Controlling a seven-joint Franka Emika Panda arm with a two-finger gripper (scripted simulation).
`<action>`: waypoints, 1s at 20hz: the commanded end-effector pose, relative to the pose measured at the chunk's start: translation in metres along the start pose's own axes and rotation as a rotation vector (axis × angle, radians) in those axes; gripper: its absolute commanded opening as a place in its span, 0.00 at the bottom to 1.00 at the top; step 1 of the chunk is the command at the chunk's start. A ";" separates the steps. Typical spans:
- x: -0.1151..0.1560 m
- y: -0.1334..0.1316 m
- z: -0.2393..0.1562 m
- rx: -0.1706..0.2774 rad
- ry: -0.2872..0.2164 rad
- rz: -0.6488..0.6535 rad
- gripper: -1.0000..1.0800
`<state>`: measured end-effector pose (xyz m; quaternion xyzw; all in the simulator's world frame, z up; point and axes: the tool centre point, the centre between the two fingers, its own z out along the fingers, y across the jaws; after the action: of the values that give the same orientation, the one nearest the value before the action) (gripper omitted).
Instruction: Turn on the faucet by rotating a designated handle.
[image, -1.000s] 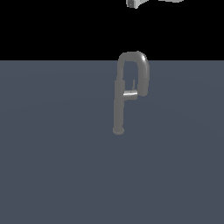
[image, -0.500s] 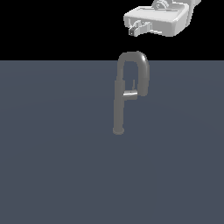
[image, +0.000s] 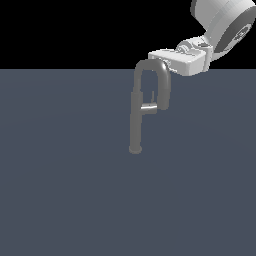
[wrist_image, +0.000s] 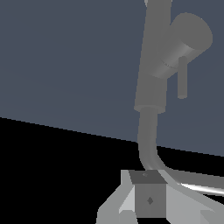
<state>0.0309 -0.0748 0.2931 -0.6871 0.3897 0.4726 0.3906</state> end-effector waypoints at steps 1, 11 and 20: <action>0.019 -0.001 0.002 0.040 -0.056 0.043 0.00; 0.071 0.000 0.016 0.154 -0.212 0.167 0.00; 0.079 0.001 0.020 0.171 -0.235 0.186 0.00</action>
<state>0.0426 -0.0700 0.2122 -0.5525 0.4418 0.5490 0.4451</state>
